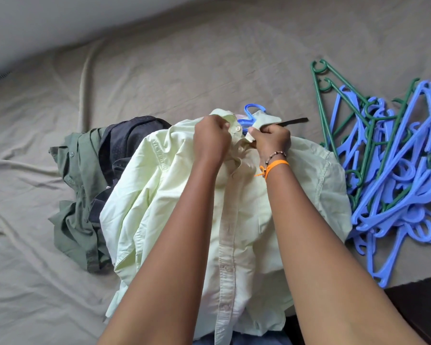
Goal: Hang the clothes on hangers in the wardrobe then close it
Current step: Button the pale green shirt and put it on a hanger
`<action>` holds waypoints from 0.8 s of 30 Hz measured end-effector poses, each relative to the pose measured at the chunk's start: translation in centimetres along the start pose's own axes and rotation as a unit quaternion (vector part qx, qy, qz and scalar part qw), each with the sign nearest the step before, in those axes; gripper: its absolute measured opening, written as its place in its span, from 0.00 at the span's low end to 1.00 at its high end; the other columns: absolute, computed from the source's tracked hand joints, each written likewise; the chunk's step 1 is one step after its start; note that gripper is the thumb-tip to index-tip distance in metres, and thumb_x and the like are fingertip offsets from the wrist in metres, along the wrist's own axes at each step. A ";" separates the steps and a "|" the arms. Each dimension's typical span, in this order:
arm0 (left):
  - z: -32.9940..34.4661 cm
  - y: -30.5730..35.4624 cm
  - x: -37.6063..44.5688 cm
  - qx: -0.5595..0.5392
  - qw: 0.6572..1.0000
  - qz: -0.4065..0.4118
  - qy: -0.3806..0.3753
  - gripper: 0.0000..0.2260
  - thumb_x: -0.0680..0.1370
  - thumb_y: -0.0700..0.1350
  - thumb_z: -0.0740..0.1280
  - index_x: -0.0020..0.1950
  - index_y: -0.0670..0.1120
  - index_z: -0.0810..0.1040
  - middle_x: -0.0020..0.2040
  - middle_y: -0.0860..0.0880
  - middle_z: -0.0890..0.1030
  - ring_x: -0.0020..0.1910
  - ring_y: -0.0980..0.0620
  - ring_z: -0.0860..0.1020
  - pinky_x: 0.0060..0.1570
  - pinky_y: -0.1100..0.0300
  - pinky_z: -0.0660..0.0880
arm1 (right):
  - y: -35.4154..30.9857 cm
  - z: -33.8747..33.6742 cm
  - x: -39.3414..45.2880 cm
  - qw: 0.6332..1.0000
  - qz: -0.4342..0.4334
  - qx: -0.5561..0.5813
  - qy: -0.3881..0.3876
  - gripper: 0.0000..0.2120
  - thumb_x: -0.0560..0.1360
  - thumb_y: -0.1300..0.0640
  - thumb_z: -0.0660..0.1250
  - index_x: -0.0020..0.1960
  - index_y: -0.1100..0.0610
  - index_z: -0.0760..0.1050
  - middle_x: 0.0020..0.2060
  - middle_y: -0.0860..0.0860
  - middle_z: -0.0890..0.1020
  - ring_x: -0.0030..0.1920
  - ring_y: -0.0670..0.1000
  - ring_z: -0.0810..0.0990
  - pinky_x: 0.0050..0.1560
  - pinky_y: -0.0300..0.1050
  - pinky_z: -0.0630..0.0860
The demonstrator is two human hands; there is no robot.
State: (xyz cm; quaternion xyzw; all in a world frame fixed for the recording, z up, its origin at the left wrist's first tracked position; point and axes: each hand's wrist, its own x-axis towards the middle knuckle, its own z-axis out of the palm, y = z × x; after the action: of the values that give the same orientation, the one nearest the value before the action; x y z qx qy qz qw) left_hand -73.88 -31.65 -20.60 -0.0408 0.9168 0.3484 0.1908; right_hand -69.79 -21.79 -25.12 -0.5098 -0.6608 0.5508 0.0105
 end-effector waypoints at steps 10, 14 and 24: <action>3.5 1.0 1.2 0.185 0.982 0.020 -0.012 0.10 0.74 0.38 0.61 0.52 0.42 0.79 0.51 0.42 0.80 0.52 0.39 0.77 0.45 0.53 0.71 | 1.1 -0.3 0.5 0.997 0.021 0.032 -0.060 0.06 0.66 0.63 0.74 0.34 0.55 0.80 0.33 0.50 0.81 0.44 0.59 0.83 0.53 0.57 0.79; 3.5 1.5 1.5 0.182 0.983 -0.019 -0.030 0.10 0.76 0.37 0.61 0.57 0.40 0.75 0.57 0.41 0.78 0.57 0.39 0.76 0.47 0.54 0.69 | 1.4 -0.7 0.8 0.992 0.053 0.057 -0.096 0.10 0.63 0.67 0.73 0.32 0.53 0.79 0.34 0.53 0.83 0.40 0.55 0.83 0.52 0.56 0.80; 1.7 1.1 2.1 -0.092 0.984 -0.129 -0.078 0.03 0.69 0.37 0.70 0.36 0.40 0.80 0.32 0.43 0.76 0.33 0.48 0.73 0.36 0.55 0.73 | 0.0 -1.9 -0.6 0.970 0.048 0.213 -0.108 0.09 0.71 0.73 0.68 0.49 0.66 0.77 0.35 0.53 0.79 0.33 0.46 0.79 0.35 0.34 0.78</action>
State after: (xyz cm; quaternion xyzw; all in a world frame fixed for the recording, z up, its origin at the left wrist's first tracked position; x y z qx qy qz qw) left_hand -75.47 -29.56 -21.84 -0.1485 0.8502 0.4059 0.3007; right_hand -68.46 -20.85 -24.04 -0.4644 -0.5002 0.7305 0.0203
